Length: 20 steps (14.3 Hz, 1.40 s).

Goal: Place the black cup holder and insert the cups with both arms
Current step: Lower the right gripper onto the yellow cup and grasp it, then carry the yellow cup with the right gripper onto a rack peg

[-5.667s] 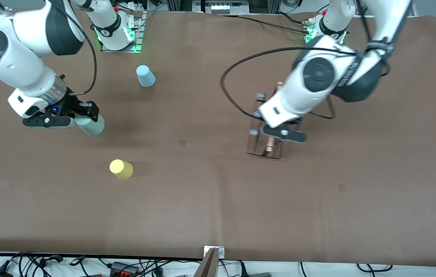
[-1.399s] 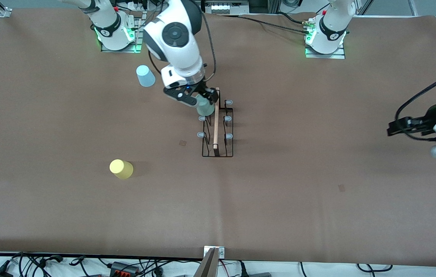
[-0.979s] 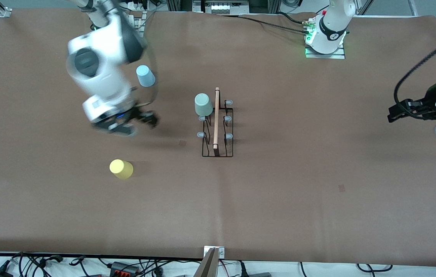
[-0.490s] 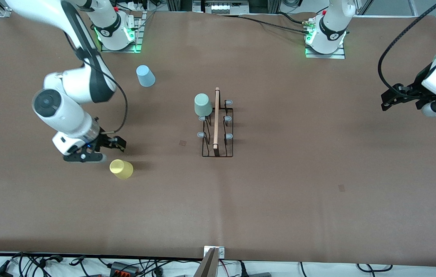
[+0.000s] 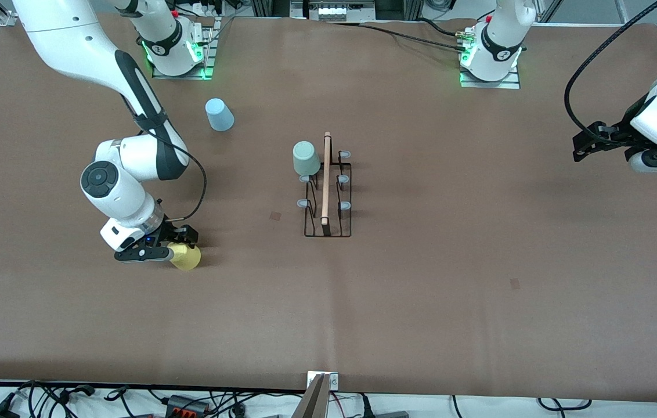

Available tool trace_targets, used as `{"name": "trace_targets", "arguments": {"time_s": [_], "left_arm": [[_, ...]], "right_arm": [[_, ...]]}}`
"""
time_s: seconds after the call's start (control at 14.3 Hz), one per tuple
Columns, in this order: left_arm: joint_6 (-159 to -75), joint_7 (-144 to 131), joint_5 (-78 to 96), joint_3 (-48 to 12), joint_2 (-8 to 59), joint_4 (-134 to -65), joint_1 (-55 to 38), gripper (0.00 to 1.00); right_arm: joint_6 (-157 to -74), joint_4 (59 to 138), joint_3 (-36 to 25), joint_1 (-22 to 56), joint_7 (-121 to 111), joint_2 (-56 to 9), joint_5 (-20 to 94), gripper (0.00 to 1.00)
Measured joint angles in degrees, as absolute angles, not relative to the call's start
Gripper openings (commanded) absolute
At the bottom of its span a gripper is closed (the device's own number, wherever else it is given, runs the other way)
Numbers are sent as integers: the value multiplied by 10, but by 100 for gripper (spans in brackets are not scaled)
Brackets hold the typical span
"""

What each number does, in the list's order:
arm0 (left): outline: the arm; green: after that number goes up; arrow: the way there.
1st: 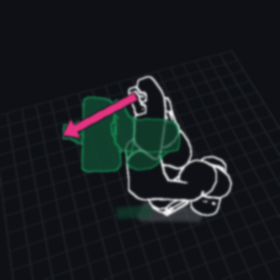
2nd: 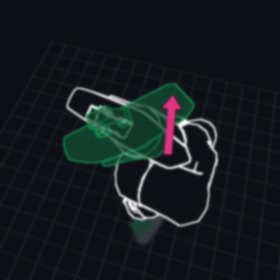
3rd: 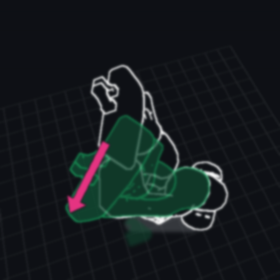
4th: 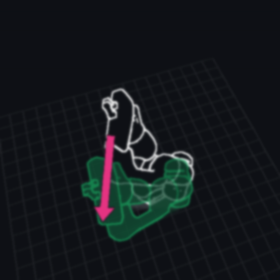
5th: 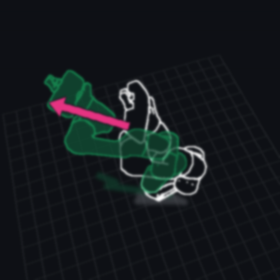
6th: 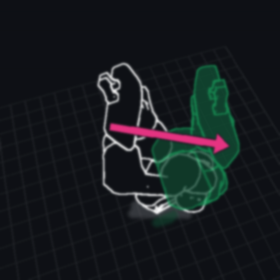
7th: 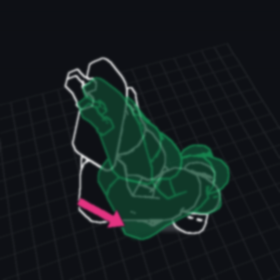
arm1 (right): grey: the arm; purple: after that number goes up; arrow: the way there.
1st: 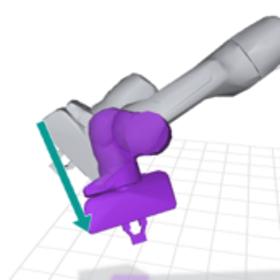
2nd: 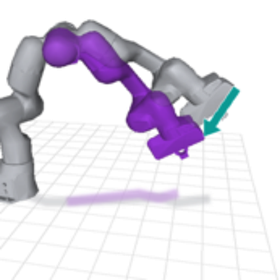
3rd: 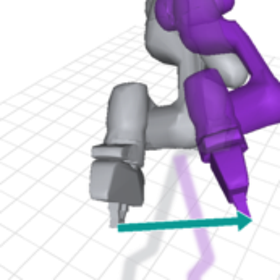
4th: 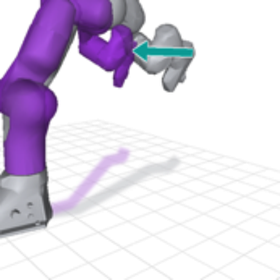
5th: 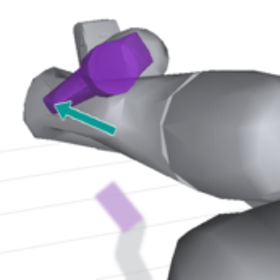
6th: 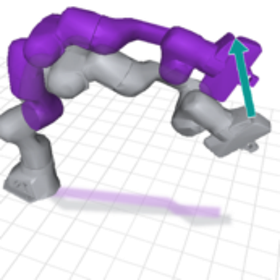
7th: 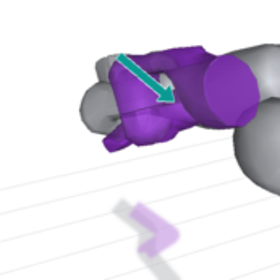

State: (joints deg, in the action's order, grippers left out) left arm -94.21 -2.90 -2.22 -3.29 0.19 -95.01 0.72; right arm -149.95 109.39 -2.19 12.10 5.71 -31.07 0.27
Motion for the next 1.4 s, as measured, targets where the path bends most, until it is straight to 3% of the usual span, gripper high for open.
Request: {"name": "trace_targets", "arguments": {"time_s": [0.98, 1.19, 1.4], "left_arm": [[-899, -29, -22, -29, -5, -931, 8, 100], [-899, -29, -22, -30, -5, -931, 7, 100], [-899, -29, -22, -31, -5, -931, 7, 100]], "right_arm": [[-1508, 1056, -22, 123, 57, -340, 4, 96], [-1508, 1056, -22, 124, 57, -341, 5, 80], [-1508, 1057, -22, 128, 57, -342, 5, 47]]}}
